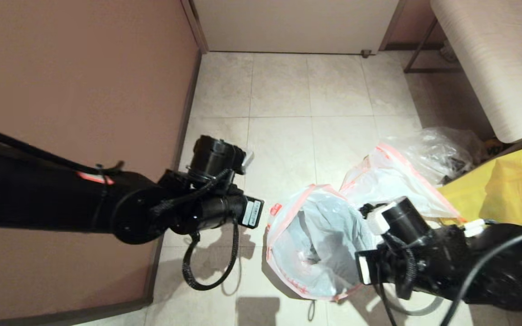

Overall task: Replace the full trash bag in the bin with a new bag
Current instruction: Put the new garbage bag on the trash can

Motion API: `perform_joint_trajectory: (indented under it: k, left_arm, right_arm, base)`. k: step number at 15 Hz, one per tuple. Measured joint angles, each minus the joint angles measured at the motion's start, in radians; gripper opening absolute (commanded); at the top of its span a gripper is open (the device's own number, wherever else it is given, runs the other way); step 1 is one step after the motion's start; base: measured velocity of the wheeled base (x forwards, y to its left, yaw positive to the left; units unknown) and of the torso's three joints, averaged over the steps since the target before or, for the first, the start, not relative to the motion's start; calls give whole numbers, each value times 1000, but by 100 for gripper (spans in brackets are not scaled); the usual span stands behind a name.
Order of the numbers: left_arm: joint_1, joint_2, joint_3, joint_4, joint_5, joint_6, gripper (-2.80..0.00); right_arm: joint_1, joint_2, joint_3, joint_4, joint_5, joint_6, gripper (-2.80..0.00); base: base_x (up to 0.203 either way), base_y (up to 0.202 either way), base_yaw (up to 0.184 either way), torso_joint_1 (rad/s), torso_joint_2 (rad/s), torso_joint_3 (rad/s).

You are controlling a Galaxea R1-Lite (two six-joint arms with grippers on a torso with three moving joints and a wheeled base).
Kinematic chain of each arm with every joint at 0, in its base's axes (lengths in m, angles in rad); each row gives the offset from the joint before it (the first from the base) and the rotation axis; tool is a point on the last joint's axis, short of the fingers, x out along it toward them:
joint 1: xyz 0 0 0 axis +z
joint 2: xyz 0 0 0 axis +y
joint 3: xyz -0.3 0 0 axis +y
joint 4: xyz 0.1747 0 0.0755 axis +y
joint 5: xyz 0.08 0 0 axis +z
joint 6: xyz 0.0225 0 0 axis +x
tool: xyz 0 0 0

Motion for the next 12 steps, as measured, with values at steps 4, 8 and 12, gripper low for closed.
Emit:
perform_joint_trajectory:
  k: [4,8,12]
  left_arm:
    - [-94,148,57,-135,-48,1,-280]
    - [-157,300,92,-428,59,11,-280]
    - [-166,421,35,-524,221,25,-280]
  right_arm:
    - [-55,-227,155,-8,-22,138,-280]
    - [-68,-312,175,-9,-25,143,-280]
    - [-73,-357,184,-10,-24,143,-280]
  base:
    - [0,0,0,0,0,0]
    - [0,0,0,0,0,0]
    - [0,0,0,0,0,0]
